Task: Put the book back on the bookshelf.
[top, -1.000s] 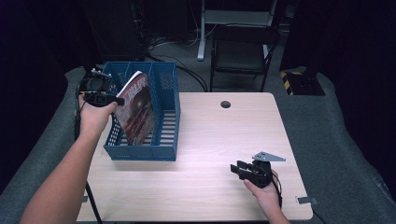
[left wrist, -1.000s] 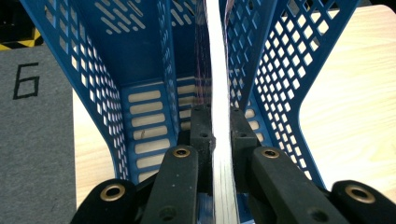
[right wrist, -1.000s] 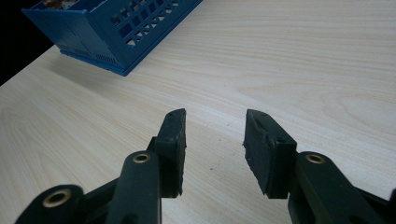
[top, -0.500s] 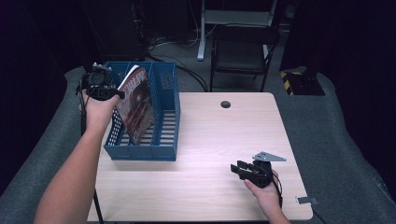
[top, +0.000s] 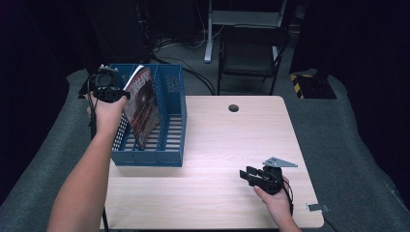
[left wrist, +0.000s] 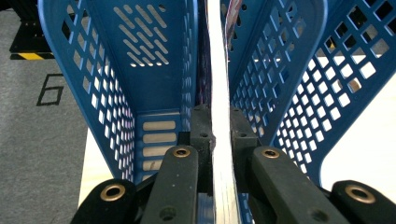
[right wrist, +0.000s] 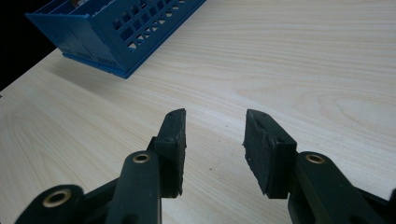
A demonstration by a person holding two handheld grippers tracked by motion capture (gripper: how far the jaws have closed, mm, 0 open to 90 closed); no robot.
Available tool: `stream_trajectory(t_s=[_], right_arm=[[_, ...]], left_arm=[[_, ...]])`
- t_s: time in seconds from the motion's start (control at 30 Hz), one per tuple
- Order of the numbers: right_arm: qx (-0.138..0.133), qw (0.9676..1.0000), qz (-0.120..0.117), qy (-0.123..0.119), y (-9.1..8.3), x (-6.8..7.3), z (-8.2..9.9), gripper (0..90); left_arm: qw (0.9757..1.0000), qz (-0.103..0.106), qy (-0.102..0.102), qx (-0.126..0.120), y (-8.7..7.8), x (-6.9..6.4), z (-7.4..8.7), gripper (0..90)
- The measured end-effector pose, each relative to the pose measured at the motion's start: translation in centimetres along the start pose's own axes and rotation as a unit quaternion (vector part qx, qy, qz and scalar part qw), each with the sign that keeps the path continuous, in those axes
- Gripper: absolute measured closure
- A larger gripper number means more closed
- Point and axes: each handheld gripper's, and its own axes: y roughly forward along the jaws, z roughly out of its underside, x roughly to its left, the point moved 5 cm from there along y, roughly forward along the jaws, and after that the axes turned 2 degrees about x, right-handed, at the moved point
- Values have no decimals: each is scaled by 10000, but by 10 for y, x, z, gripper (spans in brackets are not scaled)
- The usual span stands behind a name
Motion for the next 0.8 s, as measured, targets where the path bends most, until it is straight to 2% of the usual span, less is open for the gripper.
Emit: stream_trajectory(t_s=[0.47,0.8], right_arm=[[7,10000,-5,28,0,-1,1,586],[-3,10000,-2,2,0,-1,1,586]], left_arm=[[9996,-42,-159,-212,9,4,2,841],[9996,-59,-125,-252,13,4,6,840]])
